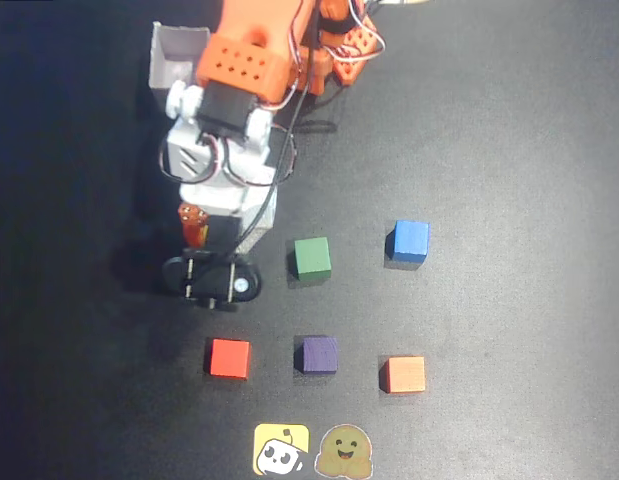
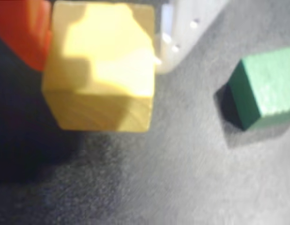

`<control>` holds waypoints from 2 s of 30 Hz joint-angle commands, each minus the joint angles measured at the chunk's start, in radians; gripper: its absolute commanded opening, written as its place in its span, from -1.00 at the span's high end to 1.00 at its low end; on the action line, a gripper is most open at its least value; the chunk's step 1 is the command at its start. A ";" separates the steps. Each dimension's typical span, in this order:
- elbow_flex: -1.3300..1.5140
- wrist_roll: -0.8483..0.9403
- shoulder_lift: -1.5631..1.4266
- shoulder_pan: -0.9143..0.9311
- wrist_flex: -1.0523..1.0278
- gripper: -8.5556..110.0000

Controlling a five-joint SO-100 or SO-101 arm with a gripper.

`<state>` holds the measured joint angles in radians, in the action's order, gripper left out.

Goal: Put the yellow cube on top of the red cube.

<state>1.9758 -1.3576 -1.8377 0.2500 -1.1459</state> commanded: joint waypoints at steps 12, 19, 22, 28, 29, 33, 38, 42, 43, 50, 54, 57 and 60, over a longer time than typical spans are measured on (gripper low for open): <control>-0.270 -0.054 0.195 -0.026 -0.018 0.78; -0.387 -0.080 0.291 -0.035 -0.029 0.78; -0.428 -0.086 0.328 -0.041 -0.031 0.78; -0.508 -0.103 0.397 -0.061 -0.028 0.78; -0.518 -0.110 0.407 -0.064 -0.028 0.78; -0.561 -0.123 0.443 -0.078 -0.028 0.78; -0.604 -0.124 0.488 -0.083 -0.028 0.78; -0.638 -0.124 0.525 -0.084 -0.028 0.78; -0.647 -0.124 0.534 -0.084 -0.028 0.78; -0.687 -0.132 0.580 -0.086 -0.025 0.78; -0.713 -0.138 0.606 -0.089 -0.025 0.78; -0.729 -0.149 0.623 -0.095 -0.025 0.78; -0.736 -0.158 0.634 -0.100 -0.021 0.78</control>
<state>1.2916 -1.5064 -1.1965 0.1580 -1.1735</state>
